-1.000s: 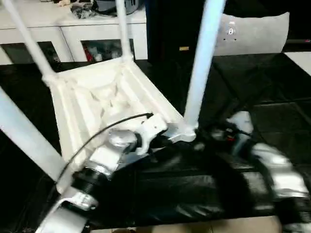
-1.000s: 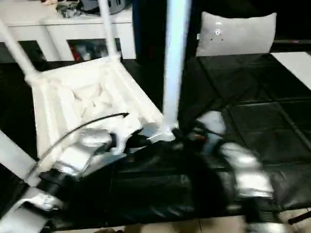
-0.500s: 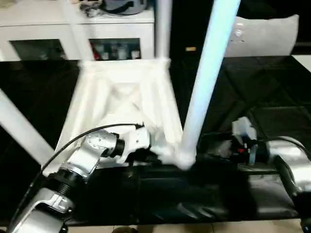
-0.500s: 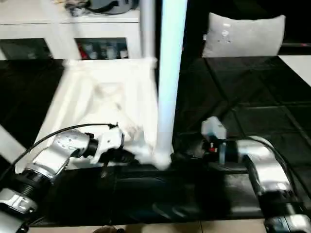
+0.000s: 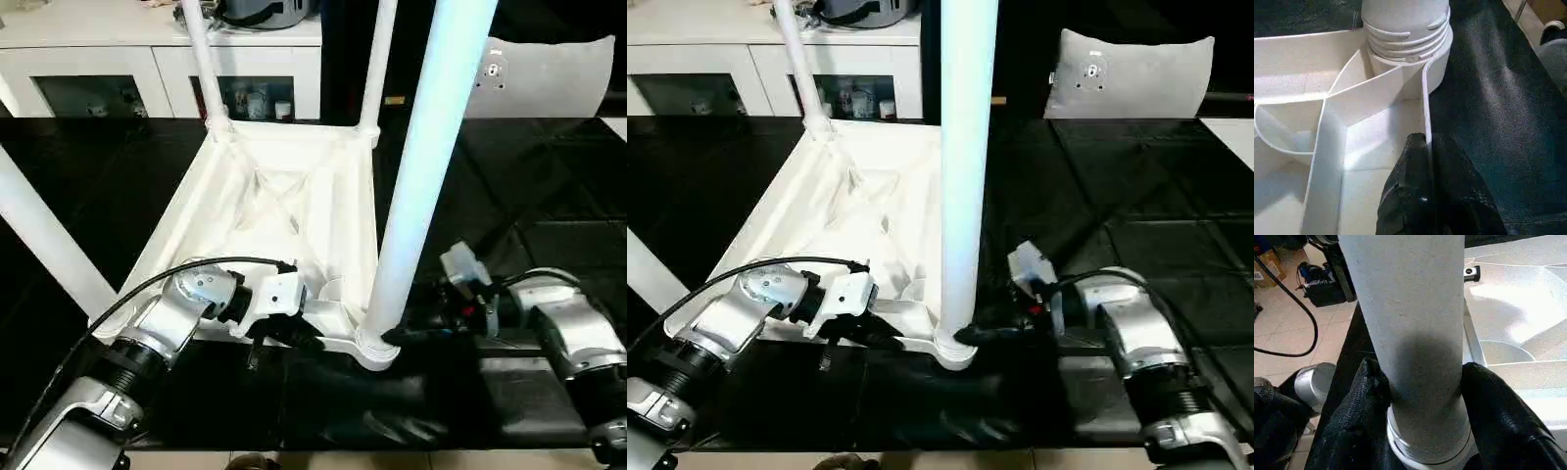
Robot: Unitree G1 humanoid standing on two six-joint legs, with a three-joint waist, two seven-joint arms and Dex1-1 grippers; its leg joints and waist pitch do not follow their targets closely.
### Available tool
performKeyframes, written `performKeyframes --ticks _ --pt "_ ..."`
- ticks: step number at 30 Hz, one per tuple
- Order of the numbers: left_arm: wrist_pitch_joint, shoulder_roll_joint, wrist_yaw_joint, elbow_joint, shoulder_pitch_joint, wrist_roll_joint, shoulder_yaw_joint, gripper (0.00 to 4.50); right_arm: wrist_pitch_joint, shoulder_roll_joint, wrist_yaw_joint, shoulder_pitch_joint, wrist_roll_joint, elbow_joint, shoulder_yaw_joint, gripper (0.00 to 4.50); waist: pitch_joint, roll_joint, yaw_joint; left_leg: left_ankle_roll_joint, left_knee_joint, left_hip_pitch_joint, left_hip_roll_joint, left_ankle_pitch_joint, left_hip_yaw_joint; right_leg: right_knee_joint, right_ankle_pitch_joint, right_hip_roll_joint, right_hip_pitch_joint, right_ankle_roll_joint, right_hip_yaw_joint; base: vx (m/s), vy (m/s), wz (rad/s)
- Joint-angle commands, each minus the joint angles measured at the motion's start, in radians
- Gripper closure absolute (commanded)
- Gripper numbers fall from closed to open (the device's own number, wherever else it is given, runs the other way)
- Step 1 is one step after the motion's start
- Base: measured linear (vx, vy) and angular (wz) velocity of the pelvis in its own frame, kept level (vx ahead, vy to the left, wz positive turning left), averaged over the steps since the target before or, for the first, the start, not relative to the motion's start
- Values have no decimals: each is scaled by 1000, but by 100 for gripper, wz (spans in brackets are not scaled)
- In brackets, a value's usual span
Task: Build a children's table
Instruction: Rotate leg to tighten
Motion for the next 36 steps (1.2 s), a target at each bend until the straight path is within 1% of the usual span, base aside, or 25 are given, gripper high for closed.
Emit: performKeyframes --ticks 1,3,7,9,10,11,12,14,15,16,17,18,20,23,24,25,26,27,28,29,31,32,34,35,36 --pt "-3 1 -59 -7 6 21 -60 450 19 9 22 -10 21 -3 19 247 -60 -13 -4 69 -65 23 70 -206 -24 -58 -147 -62 33 -270 37 0 0 0" --pt "63 -7 -38 -23 18 5 -46 450 59 25 1 19 54 -44 7 250 -61 -14 -5 66 -66 22 70 -202 -24 -56 -141 -62 35 -272 36 0 0 0" --pt "184 -36 17 -60 34 -21 -19 450 137 48 -91 67 61 -135 -4 257 -59 -13 -3 67 -67 22 71 -202 -25 -58 -153 -62 34 -270 37 0 0 0" --pt "255 -69 85 -75 40 -26 3 450 178 84 -190 81 50 -161 -13 257 -53 -9 -8 44 -74 23 71 -239 -26 -64 -223 -62 32 -255 38 0 0 0" --pt "255 -69 85 -75 40 -26 3 450 178 84 -190 81 50 -161 -13 257 -49 -10 -10 36 -75 23 68 -265 -26 -71 -265 -62 29 -247 37 0 0 0" --pt "311 -107 155 -80 42 -32 27 450 202 129 -300 86 27 -158 -27 257 -47 -11 -15 12 -78 28 67 -314 -29 -77 -353 -67 27 -226 39 0 0 0" --pt "338 -141 223 -73 40 -24 44 450 192 168 -392 87 -7 -138 -37 257 -42 -13 -18 0 -80 27 65 -335 -31 -82 -400 -67 26 -212 38 0 0 0" --pt "358 -171 278 -63 35 -16 56 450 180 204 -471 81 -32 -105 -51 257 -37 -18 -42 -40 -85 29 59 -406 -43 -99 -575 -73 25 -141 33 0 0 0" --pt "401 -219 363 -57 28 -3 73 450 160 264 -616 67 -75 -54 -74 257 -37 -14 -57 -51 -87 24 58 -427 -49 -102 -608 -72 26 -119 29 0 0 0" --pt "411 -229 380 -56 26 0 76 450 157 276 -647 64 -83 -45 -79 257 -37 -10 -62 -57 -88 27 57 -440 -52 -105 -617 -72 23 -111 27 0 0 0" --pt "438 -253 421 -56 21 7 84 450 152 307 -736 54 -110 -23 -87 257 -38 -6 -76 -59 -88 29 55 -468 -57 -109 -622 -69 21 -102 23 0 0 0" --pt "450 -266 442 -54 18 12 87 450 147 321 -788 48 -132 -11 -88 257 -36 -9 -91 -55 -89 26 52 -491 -58 -114 -628 -65 20 -93 20 0 0 0" --pt "472 -347 590 -2 -21 27 131 450 160 397 -1003 -5 -180 70 -116 257 -35 1 -110 -61 -86 34 48 -531 -62 -124 -637 -63 13 -87 9 0 0 0" --pt "454 -390 678 41 -52 36 163 450 142 455 -1069 -34 -169 99 -146 257 -35 4 -129 -56 -87 38 46 -614 -74 -138 -632 -60 18 -66 -13 -17 7 -4" --pt "447 -396 693 45 -58 41 169 450 121 468 -1086 -41 -175 106 -151 257 -35 4 -129 -56 -87 38 46 -614 -74 -138 -632 -60 18 -66 -13 0 0 0" --pt "448 -402 704 44 -60 45 172 450 104 478 -1102 -46 -184 113 -156 203 -35 5 -133 -48 -90 37 47 -623 -75 -140 -607 -61 20 -70 -14 0 0 0" --pt "447 -399 698 37 -59 51 166 450 83 480 -1104 -45 -192 113 -159 203 -36 5 -136 -42 -91 34 47 -614 -74 -140 -590 -63 20 -76 -12 0 0 0" --pt "446 -398 695 34 -59 53 163 450 76 480 -1104 -45 -194 112 -159 190 -35 6 -134 -35 -90 38 46 -608 -71 -141 -585 -63 14 -85 -6 0 0 0" --pt "441 -387 678 22 -53 58 152 450 65 474 -1089 -36 -184 100 -168 190 -34 4 -133 -29 -90 37 46 -599 -69 -140 -578 -64 13 -94 -2 0 0 0" --pt "436 -377 663 15 -47 58 147 450 55 464 -1068 -25 -173 88 -173 169 -35 3 -131 -26 -90 35 46 -588 -68 -139 -569 -65 15 -98 0 0 0 0" --pt "422 -359 647 15 -40 64 142 450 10 439 -1011 -3 -145 65 -182 154 -39 3 -123 -17 -91 33 50 -555 -64 -133 -514 -66 14 -118 10 0 0 0" --pt "411 -347 635 20 -36 66 137 450 -11 420 -963 13 -123 45 -189 146 -42 2 -114 -1 -92 28 51 -508 -58 -124 -434 -65 20 -147 18 0 0 0" --pt "401 -336 625 24 -33 67 135 450 -26 403 -926 26 -109 28 -194 125 -46 4 -105 13 -92 24 55 -459 -54 -116 -368 -66 25 -166 22 0 0 0" --pt "391 -326 617 29 -30 66 134 450 -40 386 -895 37 -99 16 -198 114 -48 0 -100 26 -90 19 54 -412 -49 -110 -307 -64 30 -185 23 0 0 0" --pt "373 -311 601 37 -25 62 137 450 -54 353 -843 51 -88 5 -204 107 -49 4 -96 38 -87 19 54 -378 -46 -106 -279 -64 31 -200 24 0 0 0"
